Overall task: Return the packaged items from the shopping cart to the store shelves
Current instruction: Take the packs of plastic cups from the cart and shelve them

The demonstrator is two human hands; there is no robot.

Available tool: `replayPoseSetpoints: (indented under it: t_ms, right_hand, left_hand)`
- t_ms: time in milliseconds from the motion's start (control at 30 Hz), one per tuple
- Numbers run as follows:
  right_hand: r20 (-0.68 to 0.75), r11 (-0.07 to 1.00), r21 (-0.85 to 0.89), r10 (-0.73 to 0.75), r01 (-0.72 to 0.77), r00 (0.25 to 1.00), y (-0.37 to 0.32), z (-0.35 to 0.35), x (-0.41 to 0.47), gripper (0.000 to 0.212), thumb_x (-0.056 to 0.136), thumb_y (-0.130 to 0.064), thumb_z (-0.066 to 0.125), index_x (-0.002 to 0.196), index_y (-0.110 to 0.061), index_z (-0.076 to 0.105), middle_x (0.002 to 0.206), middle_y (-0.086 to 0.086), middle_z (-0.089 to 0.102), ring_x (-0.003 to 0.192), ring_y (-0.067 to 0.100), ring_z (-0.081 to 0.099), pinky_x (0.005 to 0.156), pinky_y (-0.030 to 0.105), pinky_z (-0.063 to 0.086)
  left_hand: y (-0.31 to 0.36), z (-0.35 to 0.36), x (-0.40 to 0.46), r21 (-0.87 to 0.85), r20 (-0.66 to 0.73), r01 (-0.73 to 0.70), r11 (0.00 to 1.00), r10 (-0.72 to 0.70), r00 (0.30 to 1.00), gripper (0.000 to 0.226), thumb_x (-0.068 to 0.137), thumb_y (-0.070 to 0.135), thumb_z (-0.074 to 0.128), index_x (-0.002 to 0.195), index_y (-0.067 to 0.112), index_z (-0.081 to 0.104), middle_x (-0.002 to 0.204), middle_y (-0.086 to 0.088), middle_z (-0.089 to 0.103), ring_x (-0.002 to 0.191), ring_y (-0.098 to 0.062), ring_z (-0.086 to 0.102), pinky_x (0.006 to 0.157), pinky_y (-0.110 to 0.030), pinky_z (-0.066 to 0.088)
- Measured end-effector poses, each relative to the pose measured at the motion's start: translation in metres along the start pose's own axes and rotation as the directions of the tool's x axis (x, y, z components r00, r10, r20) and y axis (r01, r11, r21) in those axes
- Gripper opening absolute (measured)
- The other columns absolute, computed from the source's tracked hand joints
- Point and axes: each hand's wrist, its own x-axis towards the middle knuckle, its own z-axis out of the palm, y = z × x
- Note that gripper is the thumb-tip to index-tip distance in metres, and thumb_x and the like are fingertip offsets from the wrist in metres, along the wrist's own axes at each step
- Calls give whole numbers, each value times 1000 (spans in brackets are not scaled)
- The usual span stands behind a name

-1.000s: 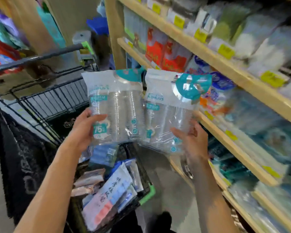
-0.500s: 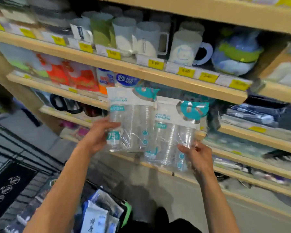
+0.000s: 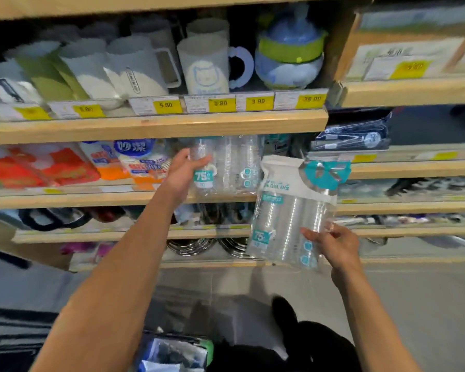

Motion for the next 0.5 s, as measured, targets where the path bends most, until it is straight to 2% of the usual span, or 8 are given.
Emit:
replayPoseSetpoints:
  t_ms: [67,133,200,267,367,433,500]
  right_hand:
    - [-4,999,33,11,-11,1000,1,-1,4,19,66,-4,86,77,-4,70,76,2,72,72,19,65,70,28,50]
    - [31,998,52,18,-20,999,3,-1,5,16,70,-1,83,79,-10,72,75,-2,73,73,17,68,68,25,51]
    - [84,997,67,29,-35,996,3,0,6,22,71,-2,82,89,-13,76,82,-2,77,73,14,73,63,23,54]
    - [109,996,74,35,-43,993,2,0,10,27,70,-4,84,95,-12,76,88,0,79,79,16,75,67,26,56]
    - [111,997,59,34,-40,993,0,1,18,34,68,-8,86,99,-1,72,90,3,79,88,24,75,79,34,58]
    - [124,999,49,8,-14,992,-5,2,21,38,68,-7,86,100,4,69,91,7,78,89,26,75,83,38,59]
    - [136,998,51,-28,21,990,-12,4,22,29,68,-3,85,94,-11,74,88,0,79,84,20,75,81,34,58]
  left_hand:
    - [-3,1,18,31,-29,3,999,-2,1000,89,72,22,85,140,-2,34,122,-12,59,116,-28,62,104,-46,47]
    - [-7,3,30,71,-91,-1,997,8,996,66,80,12,80,129,-2,37,117,-15,59,113,-28,62,99,-44,51]
    - [-12,5,41,139,-158,-10,990,32,987,48,82,13,78,109,6,40,110,-14,53,101,-25,60,90,-42,53]
    - [-16,1,50,215,-169,-39,976,77,983,51,76,28,83,100,8,43,103,-10,54,93,-21,61,85,-40,56]
    - [-49,-26,90,381,-159,-72,922,142,977,87,53,62,84,112,5,57,114,-16,66,103,-27,67,86,-48,59]
    - [-61,-36,103,487,-169,-82,869,186,968,80,58,64,77,110,6,61,110,-17,68,101,-29,68,83,-50,59]
    - [-38,-18,68,570,-177,-78,818,215,960,62,72,54,74,103,2,59,102,-17,68,94,-31,67,79,-49,57]
